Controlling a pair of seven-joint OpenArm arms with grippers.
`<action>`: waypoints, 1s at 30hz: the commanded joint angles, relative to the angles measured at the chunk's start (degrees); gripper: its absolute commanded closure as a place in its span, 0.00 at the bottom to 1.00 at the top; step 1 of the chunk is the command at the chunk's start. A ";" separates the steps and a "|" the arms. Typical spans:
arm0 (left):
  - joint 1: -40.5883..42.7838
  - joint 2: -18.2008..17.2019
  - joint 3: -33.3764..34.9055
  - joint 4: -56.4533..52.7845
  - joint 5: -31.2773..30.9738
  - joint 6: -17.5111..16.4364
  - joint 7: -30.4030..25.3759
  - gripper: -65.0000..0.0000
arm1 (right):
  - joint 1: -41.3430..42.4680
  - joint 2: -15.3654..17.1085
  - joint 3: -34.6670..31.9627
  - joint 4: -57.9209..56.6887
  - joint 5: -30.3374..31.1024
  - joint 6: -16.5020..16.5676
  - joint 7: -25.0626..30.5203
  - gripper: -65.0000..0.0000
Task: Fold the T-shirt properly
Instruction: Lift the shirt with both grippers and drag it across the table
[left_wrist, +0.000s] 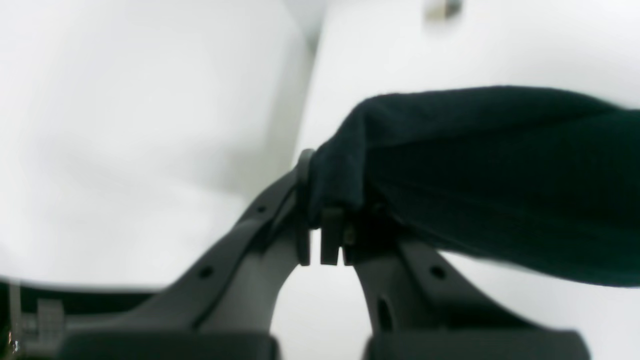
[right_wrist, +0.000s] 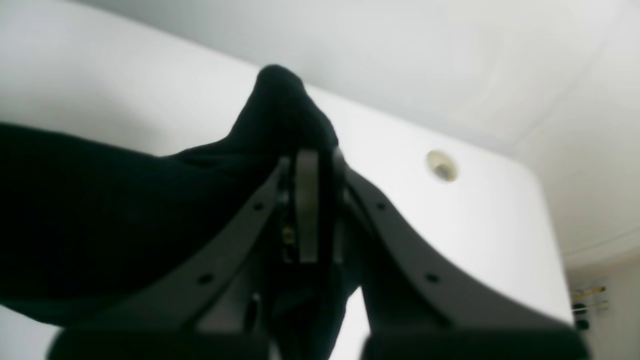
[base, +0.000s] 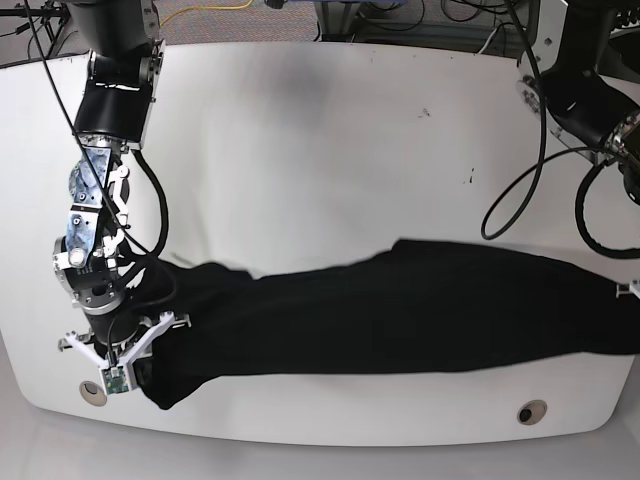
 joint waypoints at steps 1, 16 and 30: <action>-4.93 -0.91 0.30 0.99 0.07 0.26 -1.34 1.00 | 4.56 0.61 0.29 1.25 -0.18 -0.39 1.44 1.00; -23.91 -1.09 9.09 0.37 0.07 6.68 -1.34 1.00 | 21.00 3.34 -0.06 0.72 -0.18 -0.13 0.91 1.00; -23.56 0.14 12.69 0.37 -0.10 6.51 -1.34 1.00 | 17.92 3.51 0.56 3.80 -0.62 2.77 -3.22 1.00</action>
